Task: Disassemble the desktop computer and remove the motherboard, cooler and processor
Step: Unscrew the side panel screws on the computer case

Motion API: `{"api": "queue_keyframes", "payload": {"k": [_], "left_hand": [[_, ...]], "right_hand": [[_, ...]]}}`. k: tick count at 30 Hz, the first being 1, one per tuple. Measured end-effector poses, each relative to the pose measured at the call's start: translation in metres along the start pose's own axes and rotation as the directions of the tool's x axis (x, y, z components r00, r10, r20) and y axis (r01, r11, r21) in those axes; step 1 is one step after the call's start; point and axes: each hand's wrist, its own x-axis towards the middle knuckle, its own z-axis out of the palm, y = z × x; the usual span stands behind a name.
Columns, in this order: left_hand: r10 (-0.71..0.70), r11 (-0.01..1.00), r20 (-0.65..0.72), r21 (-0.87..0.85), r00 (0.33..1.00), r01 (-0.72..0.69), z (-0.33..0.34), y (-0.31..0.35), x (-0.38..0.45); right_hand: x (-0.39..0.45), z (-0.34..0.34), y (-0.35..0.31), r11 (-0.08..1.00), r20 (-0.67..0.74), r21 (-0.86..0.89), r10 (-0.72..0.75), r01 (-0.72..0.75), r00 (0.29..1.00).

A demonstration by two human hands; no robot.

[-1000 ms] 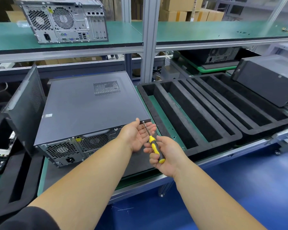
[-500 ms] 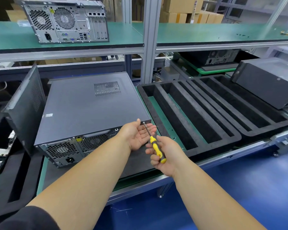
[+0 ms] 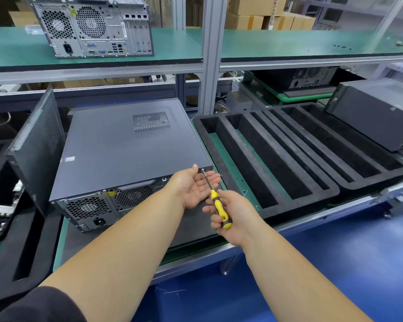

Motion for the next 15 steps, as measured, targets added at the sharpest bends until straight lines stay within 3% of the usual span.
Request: {"api": "queue_keyframes", "payload": {"k": [9,15], "left_hand": [[-0.001,1.0,-0.004,-0.007,1.0,0.001,0.0018,0.0005,-0.0005],[-0.005,1.0,-0.003,-0.012,1.0,0.005,0.0011,0.0004,0.0007]], "right_hand": [[-0.0001,0.0001,0.003,0.974,-0.052,-0.196,-0.131,0.118,0.99],[-0.0009,-0.0002,-0.0003,0.998,0.002,-0.016,-0.068,0.068,0.998]]}}
